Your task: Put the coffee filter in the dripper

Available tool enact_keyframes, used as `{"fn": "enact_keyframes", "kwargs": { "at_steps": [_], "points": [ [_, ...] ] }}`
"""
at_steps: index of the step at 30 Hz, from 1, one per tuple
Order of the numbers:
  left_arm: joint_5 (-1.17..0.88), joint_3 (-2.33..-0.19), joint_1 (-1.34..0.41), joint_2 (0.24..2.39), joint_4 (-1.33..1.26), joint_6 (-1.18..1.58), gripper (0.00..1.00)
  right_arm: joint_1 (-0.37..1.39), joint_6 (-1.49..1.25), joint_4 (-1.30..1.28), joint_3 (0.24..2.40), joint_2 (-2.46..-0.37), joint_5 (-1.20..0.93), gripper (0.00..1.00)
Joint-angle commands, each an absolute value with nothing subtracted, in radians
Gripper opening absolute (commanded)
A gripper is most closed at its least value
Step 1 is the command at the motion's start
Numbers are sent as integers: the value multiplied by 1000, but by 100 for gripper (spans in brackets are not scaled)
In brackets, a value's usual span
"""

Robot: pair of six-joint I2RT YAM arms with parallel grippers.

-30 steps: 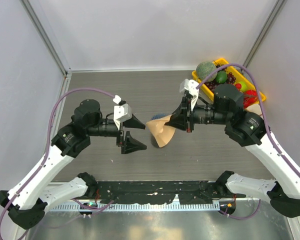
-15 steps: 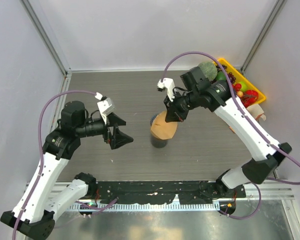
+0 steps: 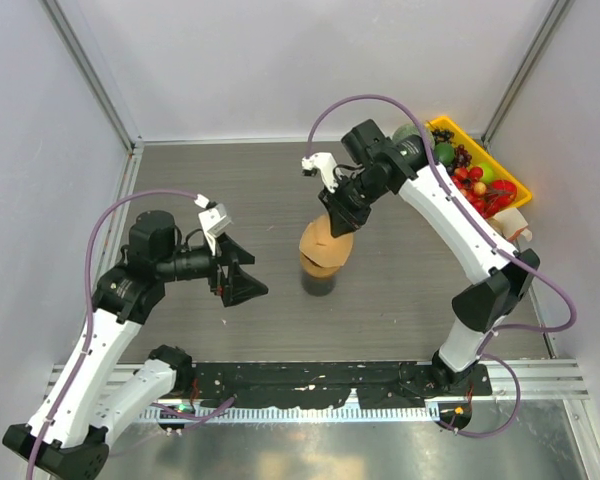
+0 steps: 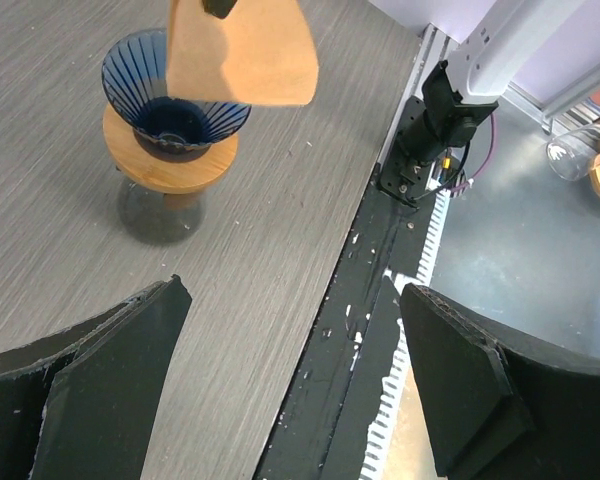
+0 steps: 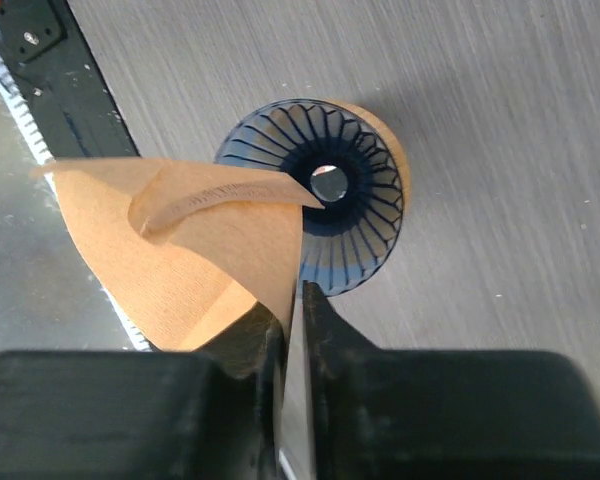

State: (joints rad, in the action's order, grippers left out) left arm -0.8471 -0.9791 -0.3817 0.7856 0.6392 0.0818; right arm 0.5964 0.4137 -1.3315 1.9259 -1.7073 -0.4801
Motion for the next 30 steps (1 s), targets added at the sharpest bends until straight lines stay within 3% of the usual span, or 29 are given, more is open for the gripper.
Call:
{"fn": "enact_keyframes", "kwargs": {
  "at_steps": [1,4,6,12,18,22,25,30],
  "points": [
    [-864,-1003,-377,770,603,104,99,591,434,-1431,2003,-1738,-462,25],
    [-850,-1006,-377,770,600,109,99,581,420,-1431,2038,-1755,-448,61],
    [-824,-1011,-377,769,600,112,99,568,420,-1442,2083,-1759,-443,66],
    [-808,-1034,-365,801,514,150,97,503,485,-1445,2115,-1703,-512,68],
    [-919,-1023,-367,908,257,337,66,468,522,-1252,1866,-1507,-613,64],
    [-980,-1074,-379,1031,230,374,49,465,466,-1063,1679,-1384,-652,63],
    [-1015,-1086,-391,1101,158,435,42,457,374,-951,1602,-1332,-721,63],
    [-1046,-1100,-425,1215,86,499,38,448,236,-787,1452,-1304,-788,61]
  ]
}}
